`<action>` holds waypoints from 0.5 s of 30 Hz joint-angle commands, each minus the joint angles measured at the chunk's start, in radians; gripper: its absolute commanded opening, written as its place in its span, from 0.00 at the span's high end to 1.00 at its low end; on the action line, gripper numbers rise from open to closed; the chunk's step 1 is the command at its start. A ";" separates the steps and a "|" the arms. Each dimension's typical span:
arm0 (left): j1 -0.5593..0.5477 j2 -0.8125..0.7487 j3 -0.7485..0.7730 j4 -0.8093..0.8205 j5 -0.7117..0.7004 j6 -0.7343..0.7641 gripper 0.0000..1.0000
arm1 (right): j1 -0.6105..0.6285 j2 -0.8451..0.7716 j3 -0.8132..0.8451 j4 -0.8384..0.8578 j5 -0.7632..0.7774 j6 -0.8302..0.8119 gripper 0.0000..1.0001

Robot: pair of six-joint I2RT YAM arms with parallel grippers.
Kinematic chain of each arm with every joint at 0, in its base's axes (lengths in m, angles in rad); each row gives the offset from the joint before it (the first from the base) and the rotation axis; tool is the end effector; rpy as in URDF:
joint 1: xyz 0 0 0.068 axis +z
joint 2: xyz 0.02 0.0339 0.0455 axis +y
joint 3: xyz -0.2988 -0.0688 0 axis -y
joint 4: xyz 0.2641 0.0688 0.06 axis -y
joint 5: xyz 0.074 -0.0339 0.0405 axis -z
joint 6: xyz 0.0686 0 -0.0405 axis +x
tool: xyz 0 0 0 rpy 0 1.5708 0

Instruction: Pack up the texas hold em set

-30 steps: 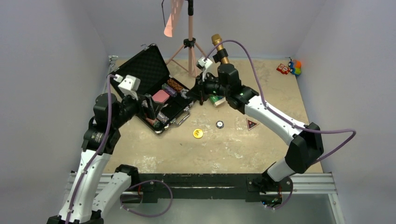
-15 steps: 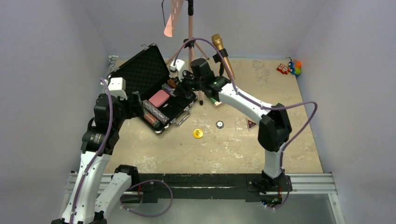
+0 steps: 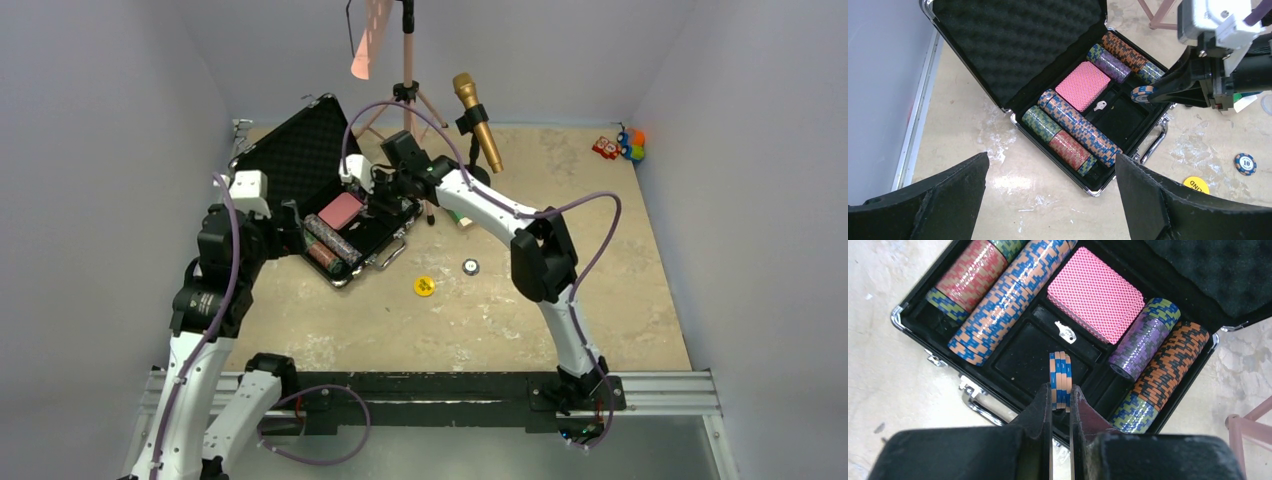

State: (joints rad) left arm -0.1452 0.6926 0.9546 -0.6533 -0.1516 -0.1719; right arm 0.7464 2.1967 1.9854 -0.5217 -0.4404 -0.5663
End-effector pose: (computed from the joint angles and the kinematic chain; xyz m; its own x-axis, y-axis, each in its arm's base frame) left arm 0.1605 -0.0130 0.3766 -0.3727 -0.1164 -0.9206 -0.0597 0.9931 -0.1014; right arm 0.3964 0.4064 0.2679 0.0398 -0.6243 -0.7802 -0.9781 0.1351 -0.1580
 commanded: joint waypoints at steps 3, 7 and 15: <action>0.004 0.008 0.001 0.022 0.015 0.017 0.00 | 0.005 0.032 0.073 -0.088 0.008 -0.190 1.00; 0.004 0.016 0.004 0.018 0.015 0.018 0.00 | 0.003 0.055 0.080 -0.082 0.076 -0.260 1.00; 0.004 0.025 0.002 0.023 0.031 0.015 0.00 | 0.001 0.113 0.097 -0.025 0.199 -0.383 1.00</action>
State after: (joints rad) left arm -0.1448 0.7155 0.9546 -0.6533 -0.1387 -0.1715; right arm 0.7460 2.3028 2.0418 -0.5968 -0.3161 -0.8478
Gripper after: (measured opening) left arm 0.997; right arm 0.089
